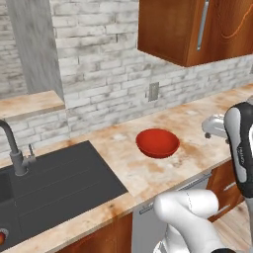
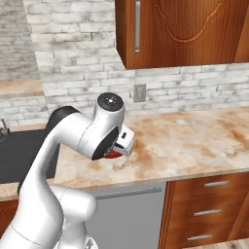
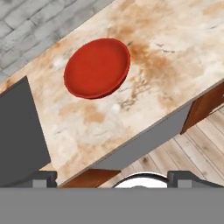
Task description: Clear the mugs and bowl far away from the sink.
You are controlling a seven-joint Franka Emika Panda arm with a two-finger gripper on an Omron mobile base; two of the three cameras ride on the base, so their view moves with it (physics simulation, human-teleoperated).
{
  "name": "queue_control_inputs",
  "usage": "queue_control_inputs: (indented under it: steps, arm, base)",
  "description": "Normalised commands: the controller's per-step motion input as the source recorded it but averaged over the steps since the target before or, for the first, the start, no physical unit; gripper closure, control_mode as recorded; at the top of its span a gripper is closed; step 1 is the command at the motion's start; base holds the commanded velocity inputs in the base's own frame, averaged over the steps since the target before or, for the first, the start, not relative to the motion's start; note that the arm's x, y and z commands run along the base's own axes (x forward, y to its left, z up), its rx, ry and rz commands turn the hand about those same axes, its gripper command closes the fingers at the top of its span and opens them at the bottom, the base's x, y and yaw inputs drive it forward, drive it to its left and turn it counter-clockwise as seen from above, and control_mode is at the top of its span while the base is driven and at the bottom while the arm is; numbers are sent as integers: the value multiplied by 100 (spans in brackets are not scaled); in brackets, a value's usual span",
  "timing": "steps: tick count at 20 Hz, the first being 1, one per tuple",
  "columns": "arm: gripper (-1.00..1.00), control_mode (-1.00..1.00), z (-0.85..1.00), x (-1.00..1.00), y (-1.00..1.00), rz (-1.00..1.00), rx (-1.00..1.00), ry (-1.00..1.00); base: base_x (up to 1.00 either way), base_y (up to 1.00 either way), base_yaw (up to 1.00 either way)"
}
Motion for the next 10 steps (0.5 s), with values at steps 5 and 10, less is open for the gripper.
queue_control_inputs:
  steps: [5, 10]
  arm:
    - [-100, -100, -48, 63, 0, 0, 0, 0]
    - [-100, -100, -40, 47, 1, 0, 1, 0]
  base:
    - [0, 0, 0]
    - [0, 0, 0]
